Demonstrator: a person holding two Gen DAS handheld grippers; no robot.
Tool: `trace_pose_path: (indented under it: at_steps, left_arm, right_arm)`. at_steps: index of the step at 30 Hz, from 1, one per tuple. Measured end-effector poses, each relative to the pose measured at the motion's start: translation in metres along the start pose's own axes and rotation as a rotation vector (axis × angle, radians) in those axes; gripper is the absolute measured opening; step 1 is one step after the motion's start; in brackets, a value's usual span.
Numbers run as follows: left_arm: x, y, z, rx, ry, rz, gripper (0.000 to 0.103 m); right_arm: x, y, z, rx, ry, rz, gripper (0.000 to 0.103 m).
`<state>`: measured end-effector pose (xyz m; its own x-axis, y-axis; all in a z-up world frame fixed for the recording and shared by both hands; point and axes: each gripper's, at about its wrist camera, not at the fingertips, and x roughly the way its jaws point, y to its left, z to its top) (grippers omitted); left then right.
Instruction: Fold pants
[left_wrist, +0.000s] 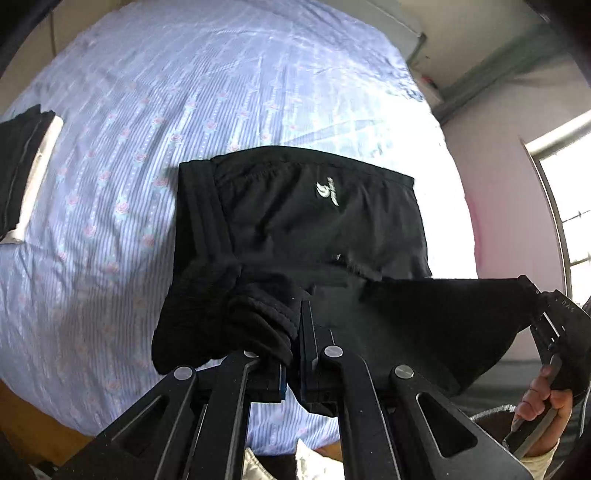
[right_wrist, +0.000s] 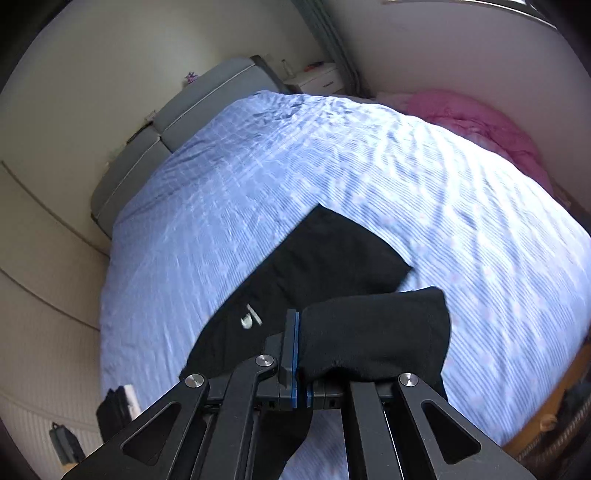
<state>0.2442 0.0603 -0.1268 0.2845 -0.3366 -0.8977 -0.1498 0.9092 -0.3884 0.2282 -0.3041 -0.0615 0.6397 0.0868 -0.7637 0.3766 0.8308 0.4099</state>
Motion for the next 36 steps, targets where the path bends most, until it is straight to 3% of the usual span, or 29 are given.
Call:
trace_pose_path:
  at_steps: [6, 10, 13, 16, 17, 19, 20, 21, 23, 24, 27, 29, 30, 33, 36]
  left_arm:
    - [0.048, 0.015, 0.071, -0.067, 0.008, 0.072, 0.006]
    - [0.102, 0.029, 0.123, -0.081, 0.071, 0.121, 0.006]
    - [0.130, 0.036, 0.145, -0.081, 0.101, 0.176, 0.006]
    - [0.152, 0.045, 0.162, -0.115, 0.143, 0.182, 0.007]
    - [0.159, 0.047, 0.167, -0.128, 0.159, 0.178, 0.009]
    - [0.171, 0.049, 0.174, -0.120, 0.199, 0.172, 0.027]
    - [0.174, 0.049, 0.176, -0.108, 0.207, 0.167, 0.039]
    - [0.174, 0.048, 0.179, -0.098, 0.201, 0.172, 0.042]
    - [0.165, 0.045, 0.184, -0.091, 0.187, 0.161, 0.049]
    - [0.157, 0.044, 0.187, -0.096, 0.170, 0.139, 0.058]
    - [0.122, 0.045, 0.191, -0.117, 0.105, 0.016, 0.069]
    - [0.095, 0.050, 0.191, -0.103, 0.067, -0.046, 0.072]
    - [0.082, 0.055, 0.190, -0.088, 0.037, -0.050, 0.075]
    - [0.056, 0.077, 0.169, -0.010, -0.041, 0.036, 0.079]
    - [0.062, 0.110, 0.138, -0.042, -0.010, 0.006, 0.079]
  right_arm:
    - [0.096, 0.037, 0.046, -0.118, 0.061, -0.053, 0.004]
    - [0.174, 0.050, 0.070, -0.205, 0.141, -0.115, 0.004]
    - [0.231, 0.054, 0.082, -0.236, 0.215, -0.168, 0.004]
    - [0.270, 0.063, 0.089, -0.283, 0.256, -0.199, 0.004]
    - [0.281, 0.066, 0.091, -0.300, 0.270, -0.210, 0.004]
    - [0.295, 0.070, 0.094, -0.315, 0.284, -0.212, 0.006]
    - [0.301, 0.071, 0.095, -0.323, 0.296, -0.219, 0.015]
    - [0.308, 0.072, 0.097, -0.327, 0.318, -0.232, 0.039]
    - [0.306, 0.074, 0.097, -0.338, 0.338, -0.262, 0.064]
    - [0.299, 0.077, 0.097, -0.348, 0.311, -0.268, 0.066]
    - [0.268, 0.099, 0.090, -0.444, 0.252, -0.300, 0.069]
    - [0.244, 0.113, 0.080, -0.495, 0.221, -0.267, 0.075]
    - [0.235, 0.118, 0.074, -0.521, 0.212, -0.247, 0.078]
    - [0.210, 0.137, 0.040, -0.620, 0.194, -0.187, 0.085]
    - [0.207, 0.140, 0.002, -0.651, 0.270, -0.110, 0.085]
